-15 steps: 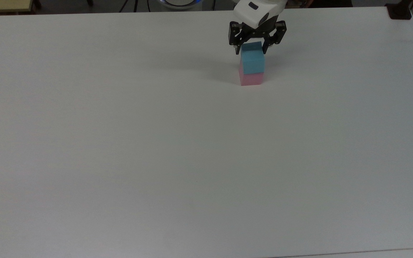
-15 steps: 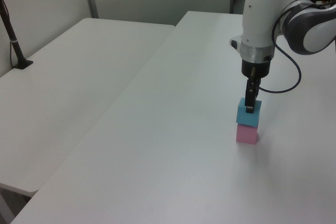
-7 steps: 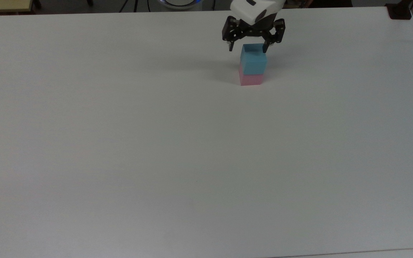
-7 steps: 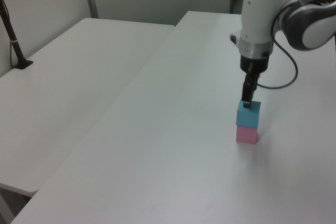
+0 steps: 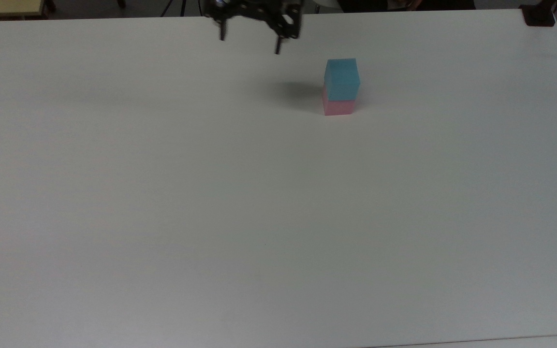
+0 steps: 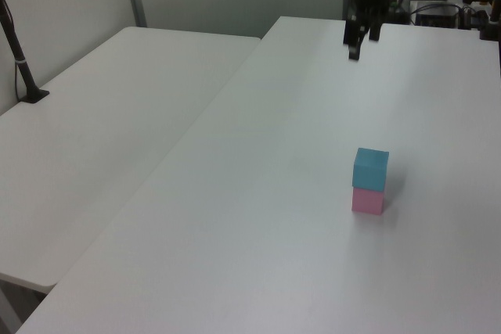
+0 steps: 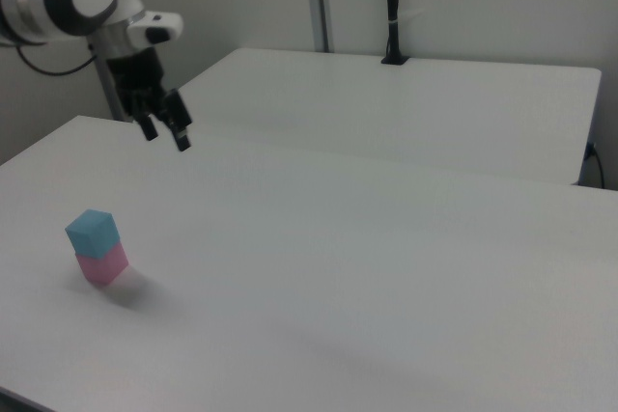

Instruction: Put blue cube on pink cube

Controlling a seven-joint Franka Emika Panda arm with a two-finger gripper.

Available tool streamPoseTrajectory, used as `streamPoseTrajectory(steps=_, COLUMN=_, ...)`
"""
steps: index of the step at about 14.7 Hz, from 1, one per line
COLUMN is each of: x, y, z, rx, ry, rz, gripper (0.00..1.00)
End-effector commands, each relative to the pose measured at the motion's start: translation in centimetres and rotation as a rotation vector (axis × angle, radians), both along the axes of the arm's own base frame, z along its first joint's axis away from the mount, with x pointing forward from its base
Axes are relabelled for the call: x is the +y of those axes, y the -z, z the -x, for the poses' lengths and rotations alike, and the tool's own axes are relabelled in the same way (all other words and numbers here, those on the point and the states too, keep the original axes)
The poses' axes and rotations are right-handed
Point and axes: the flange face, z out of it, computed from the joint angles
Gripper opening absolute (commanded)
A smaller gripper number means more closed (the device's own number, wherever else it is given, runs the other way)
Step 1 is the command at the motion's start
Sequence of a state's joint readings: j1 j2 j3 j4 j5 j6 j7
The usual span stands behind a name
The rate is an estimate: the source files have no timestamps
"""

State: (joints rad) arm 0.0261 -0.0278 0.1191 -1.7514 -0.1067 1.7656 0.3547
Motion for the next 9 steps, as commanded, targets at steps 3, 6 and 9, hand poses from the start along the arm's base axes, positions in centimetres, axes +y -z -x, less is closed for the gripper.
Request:
streamPoseTrajectory(steps=3, x=-8.6, y=-4.5, z=-0.5, rx=-0.020, ry=-0.083, rz=-0.009, gripper=1.00)
streamPoseTrajectory(steps=6, x=-10.6, y=-4.4, z=-0.5, rx=-0.015, ry=-0.103, rz=-0.005, gripper=1.00)
streamPoseTrajectory(steps=9, x=-10.7, y=-4.3, z=-0.8, rx=-0.029, ry=-0.090, rz=-0.024, gripper=1.00)
